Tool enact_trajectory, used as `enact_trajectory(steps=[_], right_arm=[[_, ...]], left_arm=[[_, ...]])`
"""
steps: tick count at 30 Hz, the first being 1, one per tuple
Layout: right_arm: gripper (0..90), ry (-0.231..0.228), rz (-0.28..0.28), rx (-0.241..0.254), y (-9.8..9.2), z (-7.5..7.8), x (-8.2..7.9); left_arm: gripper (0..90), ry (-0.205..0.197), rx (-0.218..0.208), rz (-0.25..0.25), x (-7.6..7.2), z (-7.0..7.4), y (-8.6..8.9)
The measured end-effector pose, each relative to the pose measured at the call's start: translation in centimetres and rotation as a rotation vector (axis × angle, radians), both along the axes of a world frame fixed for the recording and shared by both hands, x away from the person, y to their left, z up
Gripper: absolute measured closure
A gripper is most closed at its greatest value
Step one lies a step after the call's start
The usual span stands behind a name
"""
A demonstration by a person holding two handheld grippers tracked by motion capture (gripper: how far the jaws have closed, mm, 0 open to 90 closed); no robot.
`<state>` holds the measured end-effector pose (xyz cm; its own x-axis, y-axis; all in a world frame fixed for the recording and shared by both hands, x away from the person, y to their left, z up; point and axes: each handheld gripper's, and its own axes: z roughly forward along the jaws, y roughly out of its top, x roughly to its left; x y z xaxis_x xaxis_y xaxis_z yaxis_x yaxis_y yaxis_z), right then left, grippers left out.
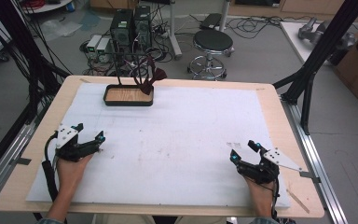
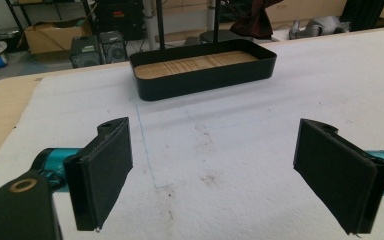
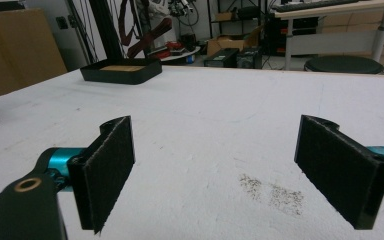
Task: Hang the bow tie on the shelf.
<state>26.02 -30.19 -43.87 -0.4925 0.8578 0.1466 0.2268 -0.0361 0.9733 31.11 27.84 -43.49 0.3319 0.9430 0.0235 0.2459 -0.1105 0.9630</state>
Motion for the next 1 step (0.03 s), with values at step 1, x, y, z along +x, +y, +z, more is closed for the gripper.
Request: enact_trajectory(steps=[1], right_arm=[[15.2,0.000,-0.002,0.003,0.03,0.02,-0.04]], left_arm=[[16.2,0.001,0.000,0.000,0.03,-0.02,0.02]])
